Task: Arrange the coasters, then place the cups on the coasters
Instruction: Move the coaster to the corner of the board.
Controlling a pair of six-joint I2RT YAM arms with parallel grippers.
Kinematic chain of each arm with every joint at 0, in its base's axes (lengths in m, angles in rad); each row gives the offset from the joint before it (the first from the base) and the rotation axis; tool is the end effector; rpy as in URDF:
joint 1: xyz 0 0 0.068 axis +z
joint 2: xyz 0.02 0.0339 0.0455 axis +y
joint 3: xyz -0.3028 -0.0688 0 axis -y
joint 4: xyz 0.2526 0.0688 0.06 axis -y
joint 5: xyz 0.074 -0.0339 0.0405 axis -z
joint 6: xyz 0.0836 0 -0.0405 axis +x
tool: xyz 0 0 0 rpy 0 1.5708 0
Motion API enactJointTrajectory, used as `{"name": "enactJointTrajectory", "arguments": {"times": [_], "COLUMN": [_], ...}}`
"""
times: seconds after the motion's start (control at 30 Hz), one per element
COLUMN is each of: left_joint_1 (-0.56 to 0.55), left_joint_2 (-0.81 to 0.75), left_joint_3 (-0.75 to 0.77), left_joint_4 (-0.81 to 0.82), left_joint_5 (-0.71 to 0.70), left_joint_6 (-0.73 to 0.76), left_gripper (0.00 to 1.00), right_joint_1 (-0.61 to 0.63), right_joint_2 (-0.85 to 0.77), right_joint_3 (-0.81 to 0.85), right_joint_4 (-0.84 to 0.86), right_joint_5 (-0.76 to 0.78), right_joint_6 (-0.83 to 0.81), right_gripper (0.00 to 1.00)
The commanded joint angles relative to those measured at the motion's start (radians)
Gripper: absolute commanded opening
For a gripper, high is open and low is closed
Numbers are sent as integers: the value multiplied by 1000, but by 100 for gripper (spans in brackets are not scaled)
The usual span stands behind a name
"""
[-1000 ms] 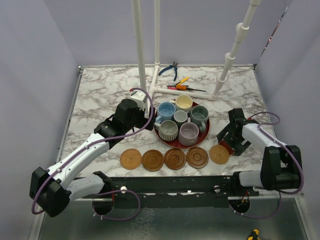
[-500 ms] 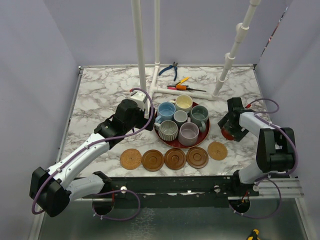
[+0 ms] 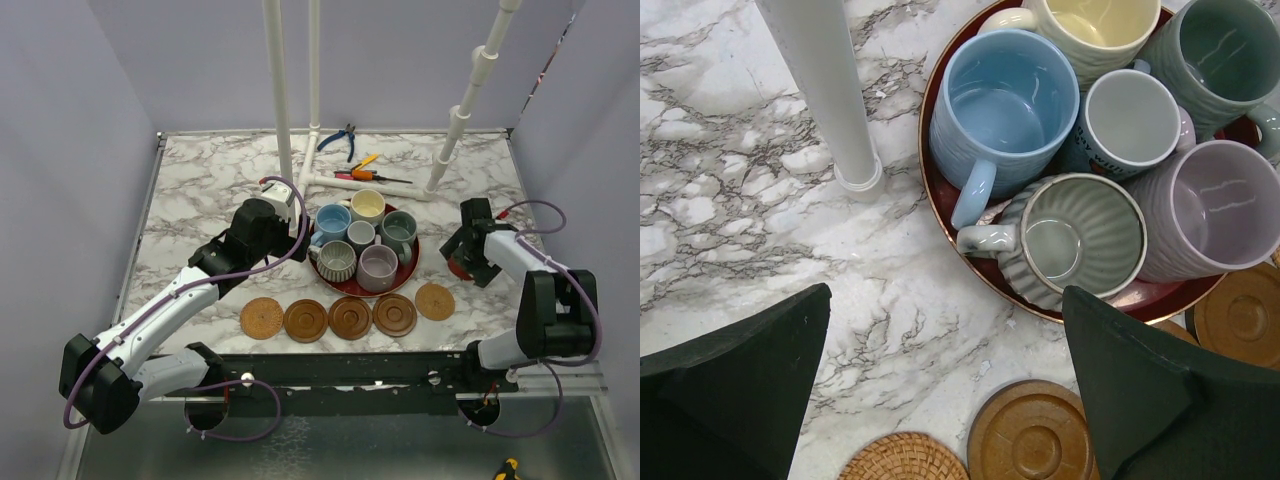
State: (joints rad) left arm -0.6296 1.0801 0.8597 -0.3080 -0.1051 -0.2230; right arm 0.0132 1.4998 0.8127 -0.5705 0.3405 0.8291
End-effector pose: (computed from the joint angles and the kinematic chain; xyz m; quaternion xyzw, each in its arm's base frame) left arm 0.2255 -0.1534 0.3047 0.1492 0.8535 -0.1641 0.4716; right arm 0.2793 -0.0242 0.1563 0.4105 0.8831 -0.0899 0.2087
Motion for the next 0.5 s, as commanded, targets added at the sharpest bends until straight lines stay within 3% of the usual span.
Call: {"name": "enactJointTrajectory", "arguments": {"times": [0.0,0.13,0.3,0.47], "left_joint_1": [4,4,4,4], "left_joint_2": [-4,-2,3,4], "left_joint_3": [-10,-10,-10,-11], "left_joint_4": [14,14,14,14], "left_joint_5": [-3,-1,1,-1], "left_joint_6": [4,5,3,2], "left_gripper": [99,99,99,99], "right_joint_1": [-7,-7,-7,-7], "right_joint_2": [-133,-220,-246,-198], "right_joint_3": [-42,-95,-139,-137], "right_joint_4": [-96,-89,-1,28], "right_joint_5": [-52,-188,-367,-415], "right_joint_6": [-18,-26,-53,-59], "right_gripper": [99,92,75,65]}}
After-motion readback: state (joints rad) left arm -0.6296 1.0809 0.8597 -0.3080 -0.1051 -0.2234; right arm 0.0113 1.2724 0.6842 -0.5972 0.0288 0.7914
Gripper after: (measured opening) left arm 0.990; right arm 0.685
